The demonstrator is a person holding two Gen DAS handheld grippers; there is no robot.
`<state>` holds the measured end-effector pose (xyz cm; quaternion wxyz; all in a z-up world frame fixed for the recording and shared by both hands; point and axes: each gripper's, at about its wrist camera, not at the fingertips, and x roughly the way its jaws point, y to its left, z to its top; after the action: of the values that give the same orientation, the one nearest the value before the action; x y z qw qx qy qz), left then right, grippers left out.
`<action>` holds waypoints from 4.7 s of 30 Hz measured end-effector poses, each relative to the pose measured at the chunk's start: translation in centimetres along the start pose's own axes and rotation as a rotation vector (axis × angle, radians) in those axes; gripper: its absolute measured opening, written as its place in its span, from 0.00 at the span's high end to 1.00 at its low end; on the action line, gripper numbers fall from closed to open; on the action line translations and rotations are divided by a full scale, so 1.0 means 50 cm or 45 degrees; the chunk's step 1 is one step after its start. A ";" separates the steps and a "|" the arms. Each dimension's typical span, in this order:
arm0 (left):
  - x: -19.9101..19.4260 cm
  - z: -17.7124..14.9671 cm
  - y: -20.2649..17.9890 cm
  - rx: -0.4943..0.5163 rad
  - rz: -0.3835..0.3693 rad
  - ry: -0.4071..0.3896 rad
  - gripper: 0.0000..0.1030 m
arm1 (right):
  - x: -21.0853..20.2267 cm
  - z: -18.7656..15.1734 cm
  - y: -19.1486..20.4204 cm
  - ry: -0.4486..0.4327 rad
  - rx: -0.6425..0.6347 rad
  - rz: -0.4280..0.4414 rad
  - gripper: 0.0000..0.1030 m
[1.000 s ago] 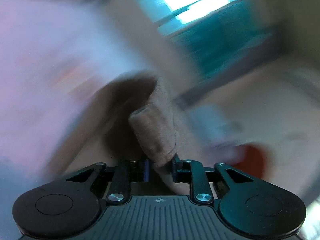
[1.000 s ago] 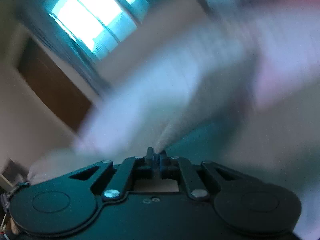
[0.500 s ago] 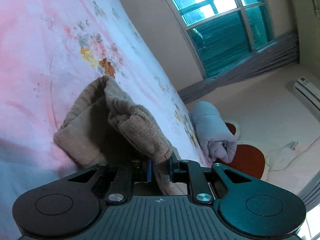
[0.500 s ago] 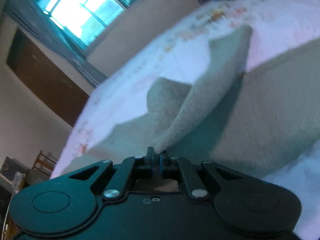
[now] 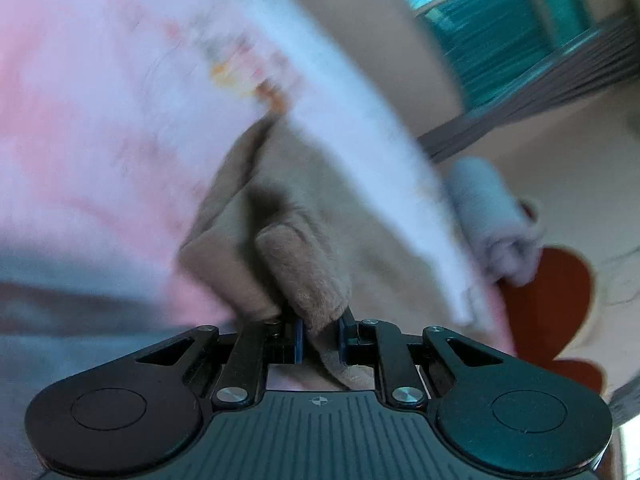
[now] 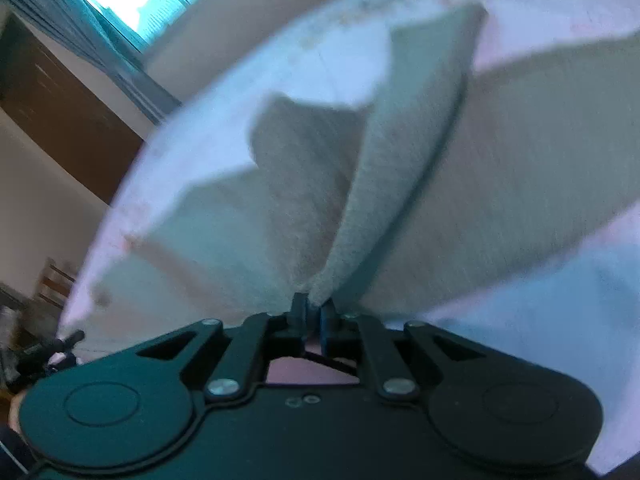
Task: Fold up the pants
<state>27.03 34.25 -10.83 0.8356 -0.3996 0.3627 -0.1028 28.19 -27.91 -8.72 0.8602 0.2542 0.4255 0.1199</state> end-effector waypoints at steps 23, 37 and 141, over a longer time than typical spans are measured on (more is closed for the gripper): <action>-0.071 -0.032 -0.038 -0.116 0.029 -0.229 0.39 | -0.046 -0.002 -0.035 -0.072 0.117 0.070 0.87; -0.085 0.017 -0.062 0.103 -0.110 -0.287 0.79 | -0.015 0.015 -0.041 -0.047 0.090 0.055 0.86; 0.230 -0.345 -0.425 0.721 0.841 -0.195 0.00 | -0.265 0.081 -0.205 -0.493 0.061 -0.464 0.87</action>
<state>25.92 4.69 -8.28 0.9247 -0.0239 0.3655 0.1041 23.24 -43.53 -3.29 0.9268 0.2120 0.2943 -0.0978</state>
